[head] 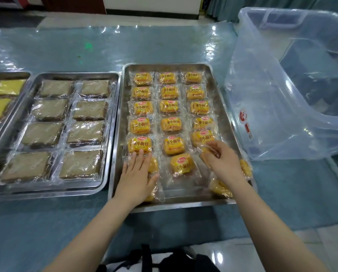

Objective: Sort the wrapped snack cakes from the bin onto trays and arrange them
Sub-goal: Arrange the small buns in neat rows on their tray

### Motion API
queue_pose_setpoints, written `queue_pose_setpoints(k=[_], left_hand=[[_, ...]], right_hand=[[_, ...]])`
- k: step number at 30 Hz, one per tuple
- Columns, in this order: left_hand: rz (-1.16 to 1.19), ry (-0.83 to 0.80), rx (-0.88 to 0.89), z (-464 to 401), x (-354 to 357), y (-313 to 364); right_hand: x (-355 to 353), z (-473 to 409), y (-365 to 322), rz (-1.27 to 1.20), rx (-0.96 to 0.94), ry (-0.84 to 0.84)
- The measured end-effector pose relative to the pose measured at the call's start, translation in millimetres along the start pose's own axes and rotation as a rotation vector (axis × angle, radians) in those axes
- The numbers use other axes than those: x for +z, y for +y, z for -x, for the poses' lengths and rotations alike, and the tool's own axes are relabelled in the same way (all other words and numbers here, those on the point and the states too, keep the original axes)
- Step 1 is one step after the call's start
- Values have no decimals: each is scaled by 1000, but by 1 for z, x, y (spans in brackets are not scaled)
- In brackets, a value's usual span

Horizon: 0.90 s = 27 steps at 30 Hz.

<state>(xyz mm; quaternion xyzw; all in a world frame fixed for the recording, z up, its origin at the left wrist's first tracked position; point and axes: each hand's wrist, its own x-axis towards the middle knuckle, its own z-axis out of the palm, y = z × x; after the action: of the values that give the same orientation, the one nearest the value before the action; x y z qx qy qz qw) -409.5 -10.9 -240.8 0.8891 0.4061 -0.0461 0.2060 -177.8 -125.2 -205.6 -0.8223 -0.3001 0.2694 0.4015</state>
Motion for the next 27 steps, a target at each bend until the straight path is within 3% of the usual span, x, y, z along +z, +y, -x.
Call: queue_pose_setpoints(k=[3, 6, 10, 14, 23, 27], left_hand=[[10, 9, 37, 0, 1, 5], [21, 18, 65, 1, 2, 8], [-13, 9, 72, 2, 7, 8], [-57, -35, 52, 7, 18, -1], [-80, -24, 61, 8, 29, -10], [-66, -7, 62, 8, 30, -9]], right_hand=[[-1, 9, -7, -60, -53, 7], [1, 23, -12, -96, -132, -221], [18, 42, -8, 129, -269, -456], [19, 50, 3, 406, -351, -489], [22, 61, 8, 348, -365, -343], [28, 61, 10, 498, -321, -391]])
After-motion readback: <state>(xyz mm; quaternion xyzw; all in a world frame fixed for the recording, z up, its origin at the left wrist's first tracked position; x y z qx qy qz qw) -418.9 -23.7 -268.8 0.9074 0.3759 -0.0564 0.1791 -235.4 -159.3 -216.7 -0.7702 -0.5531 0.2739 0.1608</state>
